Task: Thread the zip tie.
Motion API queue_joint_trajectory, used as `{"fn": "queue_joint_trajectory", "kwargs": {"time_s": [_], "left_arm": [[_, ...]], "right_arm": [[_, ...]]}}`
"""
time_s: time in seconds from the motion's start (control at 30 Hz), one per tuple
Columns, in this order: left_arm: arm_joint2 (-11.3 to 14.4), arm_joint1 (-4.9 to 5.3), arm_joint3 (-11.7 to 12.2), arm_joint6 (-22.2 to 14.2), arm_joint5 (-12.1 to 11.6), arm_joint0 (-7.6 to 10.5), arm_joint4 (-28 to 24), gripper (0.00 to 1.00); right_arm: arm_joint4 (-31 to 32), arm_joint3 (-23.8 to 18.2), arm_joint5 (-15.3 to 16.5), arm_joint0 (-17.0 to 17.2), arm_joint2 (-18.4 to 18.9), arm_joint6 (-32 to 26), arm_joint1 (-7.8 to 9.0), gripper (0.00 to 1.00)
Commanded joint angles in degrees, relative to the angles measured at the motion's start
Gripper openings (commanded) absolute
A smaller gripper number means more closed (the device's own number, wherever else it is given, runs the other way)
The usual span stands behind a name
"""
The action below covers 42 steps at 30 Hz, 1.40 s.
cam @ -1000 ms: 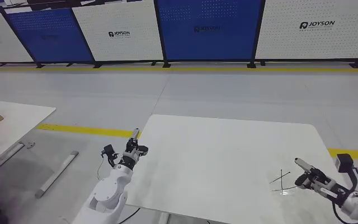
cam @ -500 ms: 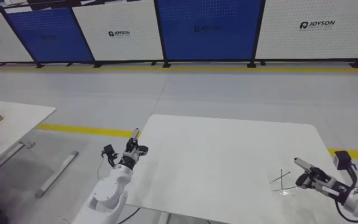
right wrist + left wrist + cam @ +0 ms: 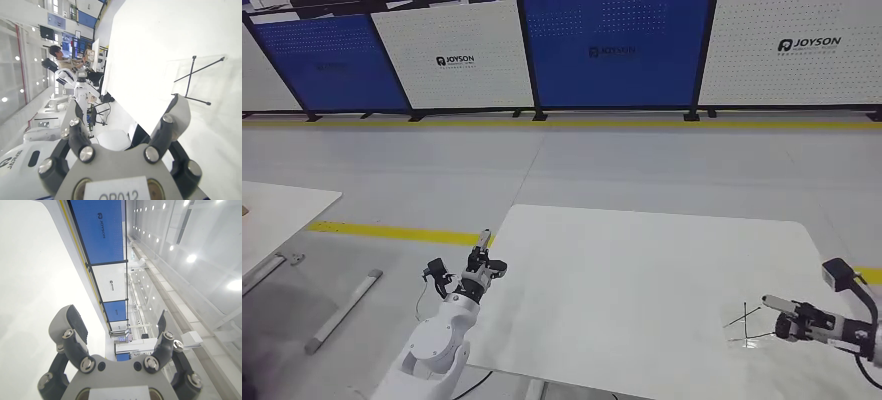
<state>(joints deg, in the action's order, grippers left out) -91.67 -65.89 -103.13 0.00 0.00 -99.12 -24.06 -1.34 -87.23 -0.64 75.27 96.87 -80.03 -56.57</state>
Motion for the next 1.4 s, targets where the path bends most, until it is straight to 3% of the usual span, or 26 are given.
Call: {"fn": "queue_joint_trajectory", "kwargs": {"time_s": [0.0,0.03,0.1,0.57,0.6,0.73,0.97,1.07,1.17,1.37], "left_arm": [[0.00,0.00,0.00,0.00,0.00,0.00,0.00,1.00],[0.00,0.00,0.00,0.00,0.00,0.00,0.00,1.00],[0.00,0.00,0.00,0.00,0.00,0.00,0.00,1.00],[0.00,0.00,0.00,0.00,0.00,0.00,0.00,1.00],[0.00,0.00,0.00,0.00,0.00,0.00,0.00,1.00],[0.00,0.00,0.00,0.00,0.00,0.00,0.00,1.00],[0.00,0.00,0.00,0.00,0.00,0.00,0.00,1.00],[0.00,0.00,0.00,0.00,0.00,0.00,0.00,1.00],[0.00,0.00,0.00,0.00,0.00,0.00,0.00,1.00],[0.00,0.00,0.00,0.00,0.00,0.00,0.00,1.00]], "right_arm": [[0.78,1.45,-0.35,-1.54,-3.42,0.39,0.94,1.00],[1.04,2.20,0.43,-2.52,-5.99,0.39,1.61,1.00],[0.38,4.07,0.70,-3.98,-7.50,0.39,2.44,1.00],[0.38,4.07,0.70,-3.98,-7.50,0.39,2.44,1.00],[-1.21,4.05,2.14,-3.69,-7.84,0.39,2.55,1.00],[-3.44,6.02,5.78,-3.47,-8.43,0.39,4.71,1.00],[-4.65,9.11,9.01,-5.21,-10.50,0.39,8.36,1.00],[-5.71,11.04,8.78,-5.72,-10.50,0.39,9.60,1.00],[-4.10,11.58,7.31,-6.44,-11.73,0.39,10.28,1.00],[-4.10,11.58,7.31,-6.44,-11.73,0.39,10.28,1.00]]}}
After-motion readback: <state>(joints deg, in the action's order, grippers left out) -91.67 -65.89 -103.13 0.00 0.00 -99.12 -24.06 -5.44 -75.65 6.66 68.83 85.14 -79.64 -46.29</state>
